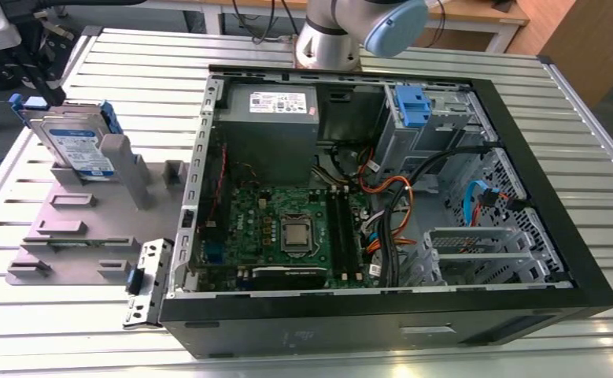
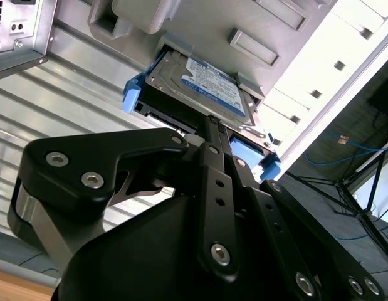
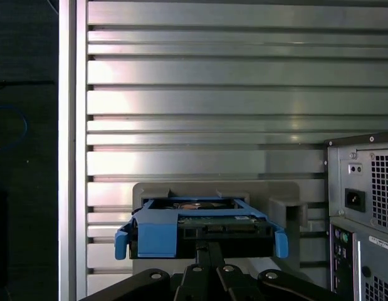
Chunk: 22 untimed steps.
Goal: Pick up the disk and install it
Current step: 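Pick up the disk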
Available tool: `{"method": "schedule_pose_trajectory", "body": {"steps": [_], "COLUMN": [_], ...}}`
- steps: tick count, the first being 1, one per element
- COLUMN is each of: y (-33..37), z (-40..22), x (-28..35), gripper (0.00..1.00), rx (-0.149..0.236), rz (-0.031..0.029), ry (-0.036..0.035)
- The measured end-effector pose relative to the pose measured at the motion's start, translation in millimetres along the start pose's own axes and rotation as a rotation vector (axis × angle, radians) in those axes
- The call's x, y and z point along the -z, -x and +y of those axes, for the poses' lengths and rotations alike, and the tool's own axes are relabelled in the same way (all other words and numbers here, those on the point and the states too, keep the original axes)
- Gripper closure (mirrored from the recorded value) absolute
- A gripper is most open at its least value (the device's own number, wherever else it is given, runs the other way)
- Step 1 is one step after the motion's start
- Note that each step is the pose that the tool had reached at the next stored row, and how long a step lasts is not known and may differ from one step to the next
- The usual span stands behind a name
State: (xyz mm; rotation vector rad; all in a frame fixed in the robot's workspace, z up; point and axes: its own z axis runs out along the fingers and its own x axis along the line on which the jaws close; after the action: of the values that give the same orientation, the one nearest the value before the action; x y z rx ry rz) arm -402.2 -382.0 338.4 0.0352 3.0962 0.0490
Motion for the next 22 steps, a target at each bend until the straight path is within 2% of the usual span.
{"method": "schedule_pose_trajectory", "body": {"steps": [5, 22], "y": [0.0, -0.1], "z": [0.0, 0.0], "x": [-0.1, -0.8], "gripper": [0.89, 0.89], "rx": [0.057, 0.363], "rz": [0.0018, 0.0117], "ry": [0.0026, 0.0161]}}
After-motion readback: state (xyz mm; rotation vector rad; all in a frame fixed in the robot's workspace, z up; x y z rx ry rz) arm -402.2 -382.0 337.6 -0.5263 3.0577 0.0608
